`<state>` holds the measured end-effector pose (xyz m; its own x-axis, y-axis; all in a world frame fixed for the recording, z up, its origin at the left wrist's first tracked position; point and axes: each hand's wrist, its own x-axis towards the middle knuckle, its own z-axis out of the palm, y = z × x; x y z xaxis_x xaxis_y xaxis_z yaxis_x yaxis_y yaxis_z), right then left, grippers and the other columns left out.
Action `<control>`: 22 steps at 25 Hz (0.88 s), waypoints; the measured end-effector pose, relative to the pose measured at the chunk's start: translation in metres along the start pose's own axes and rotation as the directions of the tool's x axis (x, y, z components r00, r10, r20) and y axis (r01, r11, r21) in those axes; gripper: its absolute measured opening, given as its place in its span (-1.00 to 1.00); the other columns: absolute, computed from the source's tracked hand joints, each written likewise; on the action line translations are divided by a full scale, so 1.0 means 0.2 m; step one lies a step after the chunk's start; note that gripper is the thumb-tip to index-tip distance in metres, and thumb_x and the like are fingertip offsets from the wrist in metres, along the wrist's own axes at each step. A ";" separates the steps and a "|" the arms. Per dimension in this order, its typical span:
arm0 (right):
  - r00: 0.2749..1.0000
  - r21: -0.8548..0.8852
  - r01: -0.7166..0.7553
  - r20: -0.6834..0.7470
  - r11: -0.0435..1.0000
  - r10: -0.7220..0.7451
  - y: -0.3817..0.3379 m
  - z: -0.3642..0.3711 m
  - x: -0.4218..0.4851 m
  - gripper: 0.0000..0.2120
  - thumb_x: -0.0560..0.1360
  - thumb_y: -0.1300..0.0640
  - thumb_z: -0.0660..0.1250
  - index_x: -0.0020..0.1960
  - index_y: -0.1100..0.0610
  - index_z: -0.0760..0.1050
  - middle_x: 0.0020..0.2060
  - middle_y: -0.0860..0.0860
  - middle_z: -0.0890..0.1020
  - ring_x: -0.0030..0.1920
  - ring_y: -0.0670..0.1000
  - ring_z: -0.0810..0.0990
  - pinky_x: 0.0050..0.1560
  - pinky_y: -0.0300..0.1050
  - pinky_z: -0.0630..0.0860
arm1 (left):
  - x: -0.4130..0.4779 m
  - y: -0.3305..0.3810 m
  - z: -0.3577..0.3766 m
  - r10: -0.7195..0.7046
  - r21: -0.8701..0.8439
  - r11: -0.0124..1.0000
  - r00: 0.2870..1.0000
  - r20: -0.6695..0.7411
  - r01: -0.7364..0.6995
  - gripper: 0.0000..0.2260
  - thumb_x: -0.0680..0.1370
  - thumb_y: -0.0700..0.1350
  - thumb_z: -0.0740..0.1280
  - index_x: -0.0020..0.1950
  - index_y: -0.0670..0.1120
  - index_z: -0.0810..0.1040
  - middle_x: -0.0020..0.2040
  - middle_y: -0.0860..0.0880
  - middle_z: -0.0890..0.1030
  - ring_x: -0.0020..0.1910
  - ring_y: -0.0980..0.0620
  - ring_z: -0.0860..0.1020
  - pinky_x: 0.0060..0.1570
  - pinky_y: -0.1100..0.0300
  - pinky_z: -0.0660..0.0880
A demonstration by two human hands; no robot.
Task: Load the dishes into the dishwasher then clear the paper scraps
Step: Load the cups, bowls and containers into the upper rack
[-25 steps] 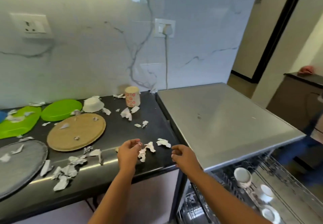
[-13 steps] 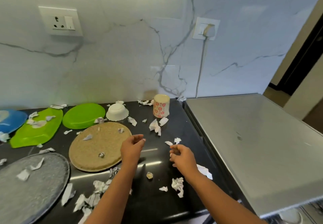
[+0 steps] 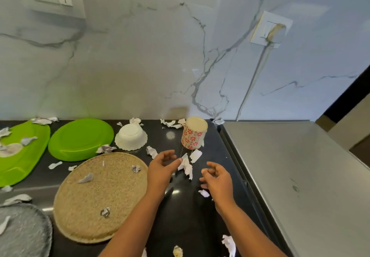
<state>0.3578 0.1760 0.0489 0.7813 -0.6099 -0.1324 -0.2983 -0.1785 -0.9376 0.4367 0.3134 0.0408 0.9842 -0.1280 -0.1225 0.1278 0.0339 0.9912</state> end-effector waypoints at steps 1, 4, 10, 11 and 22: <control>1.000 0.003 0.001 0.001 1.000 -0.001 -0.02 -0.01 0.06 -0.69 0.50 0.22 0.33 0.24 0.12 0.45 -0.11 0.00 0.61 -0.17 0.01 0.65 -0.17 -0.12 0.62 | 0.03 0.02 0.03 0.007 0.016 1.000 1.000 0.008 -0.007 -0.68 0.40 -0.19 0.48 0.14 -0.07 0.56 0.02 -0.04 0.62 -0.02 0.00 0.59 -0.07 0.10 0.56; 1.000 0.033 0.000 0.007 0.999 0.000 -0.10 -0.01 0.22 -0.61 0.50 0.20 0.34 0.31 0.13 0.39 -0.08 0.02 0.61 -0.13 0.03 0.64 -0.19 -0.13 0.61 | 0.15 0.08 0.11 0.033 0.082 0.996 0.999 0.034 -0.036 -0.49 0.37 -0.13 0.52 0.29 -0.02 0.46 0.16 0.03 0.53 0.04 0.04 0.54 0.02 0.09 0.54; 0.999 0.071 0.007 0.053 0.997 -0.011 -0.17 0.05 0.50 -0.55 0.48 0.17 0.37 0.35 0.10 0.39 0.14 0.02 0.59 0.05 -0.04 0.58 0.11 0.06 0.56 | 0.39 0.12 0.23 0.052 0.219 0.973 0.995 0.084 -0.069 -0.30 0.35 -0.14 0.52 0.43 0.02 0.30 0.39 0.02 0.37 0.32 0.03 0.38 0.29 0.03 0.40; 0.997 0.095 0.012 0.073 0.995 -0.019 -0.17 0.06 0.53 -0.54 0.48 0.18 0.37 0.36 0.08 0.38 0.16 -0.01 0.57 0.08 -0.04 0.57 0.14 0.09 0.54 | 0.42 0.12 0.25 0.057 0.225 0.971 0.994 0.097 -0.078 -0.28 0.35 -0.16 0.52 0.44 0.01 0.29 0.40 0.02 0.36 0.34 0.03 0.36 0.29 0.08 0.38; 0.974 0.206 -0.033 0.225 0.978 -0.014 -0.13 0.07 0.53 -0.44 0.51 0.31 0.27 0.40 -0.13 0.32 0.24 -0.11 0.54 0.21 -0.09 0.52 0.28 -0.02 0.45 | 0.49 0.08 0.33 0.137 0.090 0.984 0.978 0.155 -0.152 -0.37 0.27 -0.31 0.54 0.15 0.23 0.44 0.11 0.17 0.56 0.16 0.14 0.52 0.09 0.22 0.52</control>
<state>0.4564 0.1263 0.0549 0.8887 -0.4181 -0.1880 -0.2050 0.0044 -0.9788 0.5266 0.2361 0.0489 0.9613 -0.2745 0.0240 -0.0353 -0.0362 0.9987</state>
